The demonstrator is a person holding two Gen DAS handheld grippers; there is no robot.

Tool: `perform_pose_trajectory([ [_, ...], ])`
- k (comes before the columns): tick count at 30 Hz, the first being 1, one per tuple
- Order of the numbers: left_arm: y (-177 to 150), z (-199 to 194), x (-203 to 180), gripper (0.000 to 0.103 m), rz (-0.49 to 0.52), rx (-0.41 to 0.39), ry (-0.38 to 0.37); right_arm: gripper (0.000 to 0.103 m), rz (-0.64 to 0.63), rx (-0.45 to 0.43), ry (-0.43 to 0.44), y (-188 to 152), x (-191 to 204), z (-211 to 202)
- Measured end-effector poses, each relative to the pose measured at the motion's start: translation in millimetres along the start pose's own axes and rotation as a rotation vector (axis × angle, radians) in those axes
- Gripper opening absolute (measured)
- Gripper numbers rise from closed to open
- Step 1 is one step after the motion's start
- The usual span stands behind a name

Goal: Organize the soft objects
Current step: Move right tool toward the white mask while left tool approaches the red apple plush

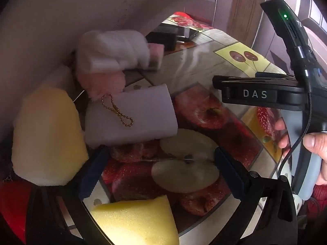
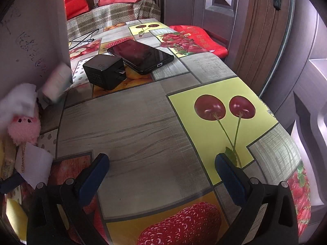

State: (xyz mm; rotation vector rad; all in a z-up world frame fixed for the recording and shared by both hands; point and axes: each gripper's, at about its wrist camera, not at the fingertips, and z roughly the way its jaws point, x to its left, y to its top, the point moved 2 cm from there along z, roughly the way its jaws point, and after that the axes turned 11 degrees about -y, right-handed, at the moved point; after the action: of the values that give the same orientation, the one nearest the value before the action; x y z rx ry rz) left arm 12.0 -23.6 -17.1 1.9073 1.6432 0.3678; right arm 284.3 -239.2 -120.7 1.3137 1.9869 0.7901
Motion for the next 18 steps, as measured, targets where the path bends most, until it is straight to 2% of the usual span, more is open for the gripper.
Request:
perform_pose_trajectory([
  [18, 0.1, -0.7, -0.4, 0.103, -0.002, -0.001, -0.003, 0.103, 0.001, 0.000, 0.002, -1.0, -0.9, 0.3],
])
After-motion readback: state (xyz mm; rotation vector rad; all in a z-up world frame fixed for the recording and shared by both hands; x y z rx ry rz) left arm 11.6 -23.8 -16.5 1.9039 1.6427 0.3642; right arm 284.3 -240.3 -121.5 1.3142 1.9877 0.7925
